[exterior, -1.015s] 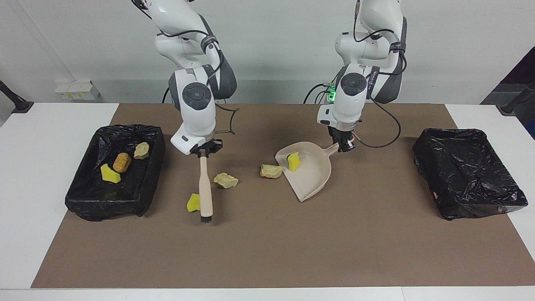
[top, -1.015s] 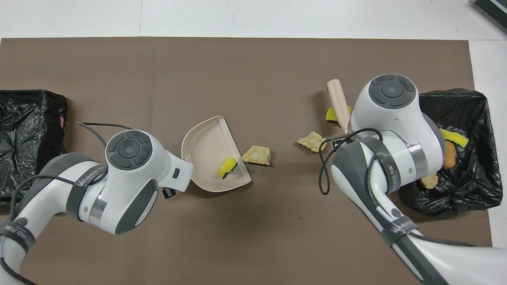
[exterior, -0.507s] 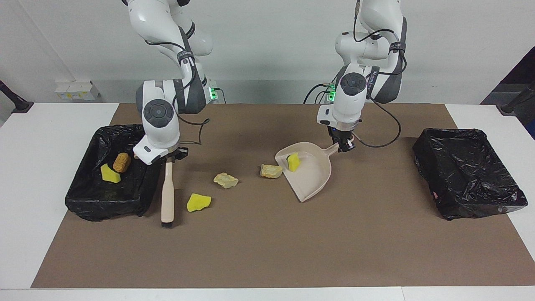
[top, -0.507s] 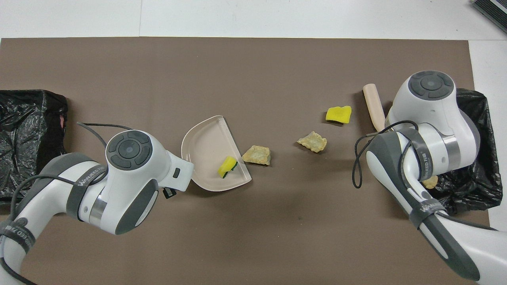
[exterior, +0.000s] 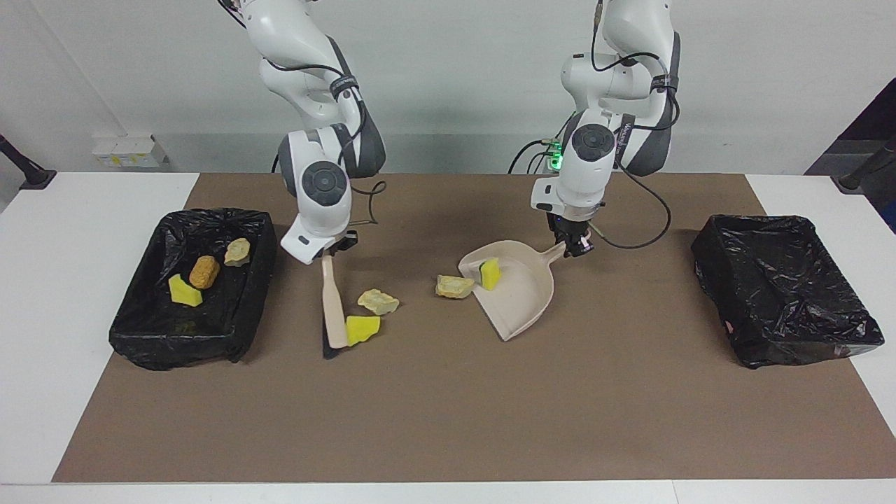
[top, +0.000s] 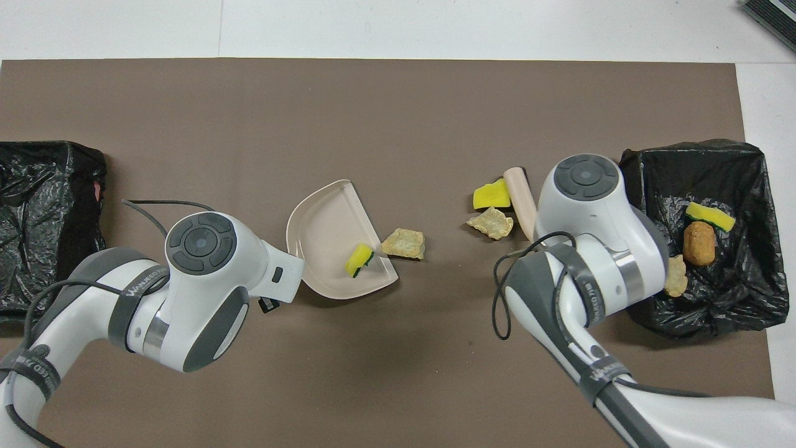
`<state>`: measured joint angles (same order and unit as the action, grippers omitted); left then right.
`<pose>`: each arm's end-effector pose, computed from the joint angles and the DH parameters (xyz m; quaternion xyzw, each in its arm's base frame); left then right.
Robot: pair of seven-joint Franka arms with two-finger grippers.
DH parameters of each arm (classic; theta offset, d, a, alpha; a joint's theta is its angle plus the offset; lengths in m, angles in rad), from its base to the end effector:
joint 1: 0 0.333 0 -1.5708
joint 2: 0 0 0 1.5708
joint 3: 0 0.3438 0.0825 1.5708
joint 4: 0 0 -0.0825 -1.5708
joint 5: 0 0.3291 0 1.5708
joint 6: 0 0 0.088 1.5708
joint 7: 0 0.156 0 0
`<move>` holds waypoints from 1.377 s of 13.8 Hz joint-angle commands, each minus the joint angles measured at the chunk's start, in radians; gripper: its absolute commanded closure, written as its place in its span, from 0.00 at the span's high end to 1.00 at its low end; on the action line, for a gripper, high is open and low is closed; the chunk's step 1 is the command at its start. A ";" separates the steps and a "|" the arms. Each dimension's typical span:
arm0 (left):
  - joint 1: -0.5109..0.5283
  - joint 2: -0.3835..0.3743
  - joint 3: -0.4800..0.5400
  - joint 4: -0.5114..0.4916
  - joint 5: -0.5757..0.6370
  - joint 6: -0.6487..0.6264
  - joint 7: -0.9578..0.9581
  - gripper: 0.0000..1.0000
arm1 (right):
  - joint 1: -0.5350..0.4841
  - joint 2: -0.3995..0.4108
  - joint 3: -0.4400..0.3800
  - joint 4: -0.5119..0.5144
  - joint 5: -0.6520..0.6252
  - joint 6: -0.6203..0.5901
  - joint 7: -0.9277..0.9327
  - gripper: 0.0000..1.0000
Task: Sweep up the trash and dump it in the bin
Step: 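Sweep the yellow sponge and bread into the dustpan with the right gripper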
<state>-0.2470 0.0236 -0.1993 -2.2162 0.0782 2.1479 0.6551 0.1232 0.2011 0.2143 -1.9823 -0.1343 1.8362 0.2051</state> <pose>0.4299 -0.1983 0.3723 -0.8387 0.5419 0.0484 0.0245 0.4750 0.1453 0.3574 0.9801 0.0950 -0.1528 0.0835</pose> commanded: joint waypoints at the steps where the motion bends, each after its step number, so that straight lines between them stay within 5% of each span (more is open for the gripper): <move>1: -0.015 -0.044 0.009 -0.054 -0.015 0.044 0.020 0.00 | 0.132 0.102 0.002 0.101 0.105 0.012 0.127 0.00; 4: -0.015 -0.044 0.009 -0.054 -0.015 0.044 0.015 0.00 | 0.269 0.165 0.002 0.178 0.249 0.104 0.198 0.00; 10: -0.014 -0.042 0.011 -0.049 -0.015 0.044 0.008 0.00 | 0.417 0.156 0.004 0.263 0.308 0.051 0.254 0.00; 16: -0.011 -0.036 0.011 -0.039 -0.015 0.040 0.005 0.00 | 0.322 0.015 -0.006 0.238 0.295 -0.188 0.287 0.00; 19: -0.014 -0.037 0.012 -0.036 -0.003 0.027 0.107 0.00 | 0.268 -0.080 -0.007 0.111 0.263 -0.216 0.300 0.00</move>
<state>-0.2472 0.0102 -0.1990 -2.2323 0.0780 2.1677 0.6845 0.4188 0.2002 0.1981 -1.7524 0.1494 1.6042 0.4720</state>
